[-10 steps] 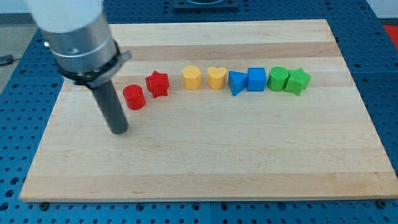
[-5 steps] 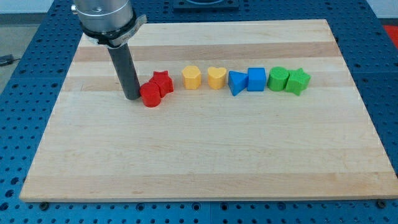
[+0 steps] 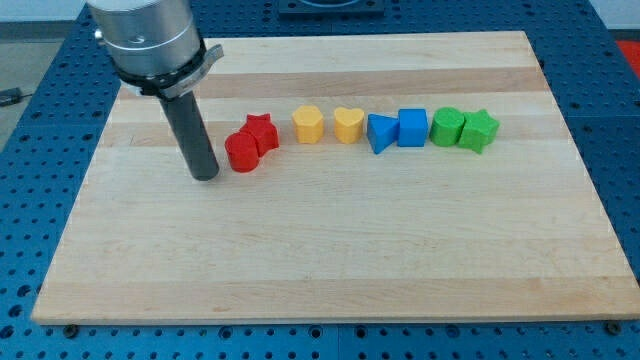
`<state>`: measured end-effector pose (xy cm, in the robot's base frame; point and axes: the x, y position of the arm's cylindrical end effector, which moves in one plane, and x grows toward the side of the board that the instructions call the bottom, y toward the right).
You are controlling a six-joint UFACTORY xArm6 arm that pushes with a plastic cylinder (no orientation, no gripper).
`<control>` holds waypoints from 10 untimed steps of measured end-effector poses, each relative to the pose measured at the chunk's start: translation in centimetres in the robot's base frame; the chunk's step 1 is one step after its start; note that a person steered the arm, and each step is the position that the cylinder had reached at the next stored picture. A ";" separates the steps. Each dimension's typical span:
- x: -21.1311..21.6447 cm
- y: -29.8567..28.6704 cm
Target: Move red blocks on top left to yellow hexagon
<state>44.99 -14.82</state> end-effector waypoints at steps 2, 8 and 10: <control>-1.4 1.6; -3.8 3.8; -6.5 0.5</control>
